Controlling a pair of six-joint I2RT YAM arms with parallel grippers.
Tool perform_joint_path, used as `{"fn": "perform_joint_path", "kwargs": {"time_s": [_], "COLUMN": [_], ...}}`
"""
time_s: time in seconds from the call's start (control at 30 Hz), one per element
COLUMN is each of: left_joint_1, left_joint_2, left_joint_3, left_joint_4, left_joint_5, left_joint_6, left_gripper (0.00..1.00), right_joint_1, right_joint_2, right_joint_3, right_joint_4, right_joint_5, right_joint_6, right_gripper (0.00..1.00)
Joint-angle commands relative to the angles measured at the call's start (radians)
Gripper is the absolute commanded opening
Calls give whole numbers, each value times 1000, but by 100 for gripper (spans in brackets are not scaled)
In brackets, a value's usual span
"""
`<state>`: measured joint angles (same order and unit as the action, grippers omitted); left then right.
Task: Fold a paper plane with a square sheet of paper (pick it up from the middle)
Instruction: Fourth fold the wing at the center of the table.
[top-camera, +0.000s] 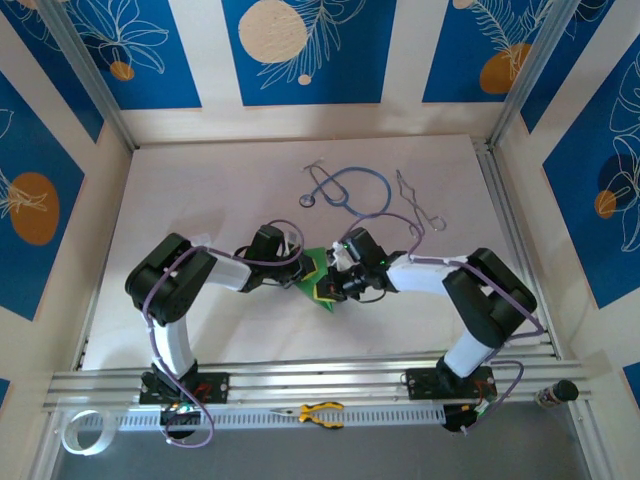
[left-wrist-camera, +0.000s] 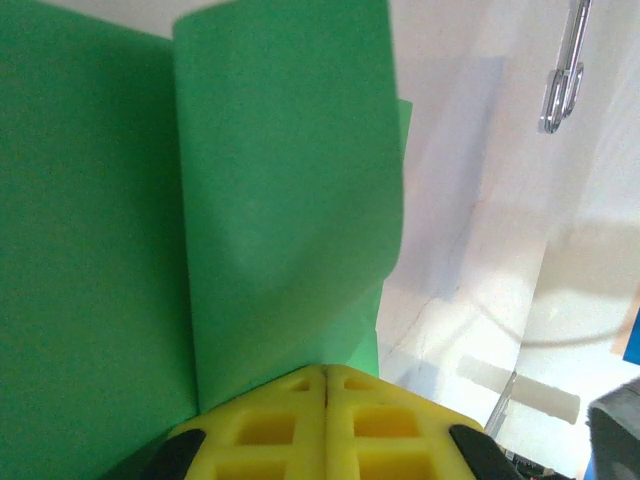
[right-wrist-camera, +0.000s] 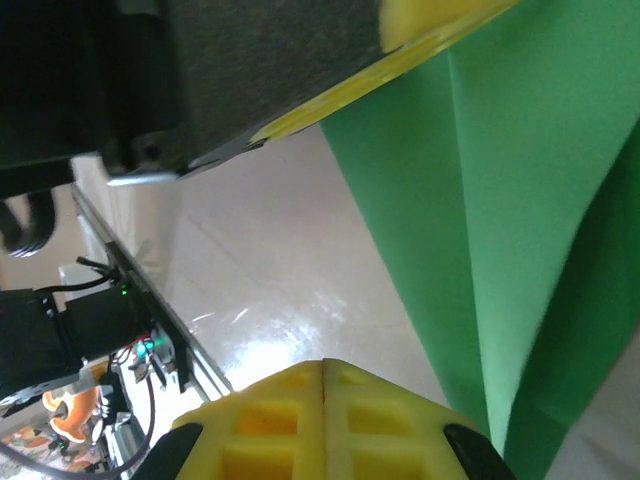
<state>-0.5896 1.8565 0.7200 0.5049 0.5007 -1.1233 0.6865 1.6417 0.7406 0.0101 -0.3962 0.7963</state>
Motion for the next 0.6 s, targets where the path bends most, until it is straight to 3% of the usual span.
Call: {"fn": "perform_joint_path", "kwargs": {"time_s": [0.0, 0.57], "left_joint_1": [-5, -4], "left_joint_2": [19, 20], "left_joint_3": [-13, -13], "left_joint_4": [-46, -44], "left_joint_5": [-17, -19], "left_joint_6": [18, 15], "left_gripper": [0, 0], "right_joint_1": [5, -12], "right_joint_2": [31, 31], "right_joint_3": [14, -160], "right_joint_4": [-30, 146], "right_joint_5": [34, -13], "right_joint_6": [11, 58], "right_gripper": [2, 2]}}
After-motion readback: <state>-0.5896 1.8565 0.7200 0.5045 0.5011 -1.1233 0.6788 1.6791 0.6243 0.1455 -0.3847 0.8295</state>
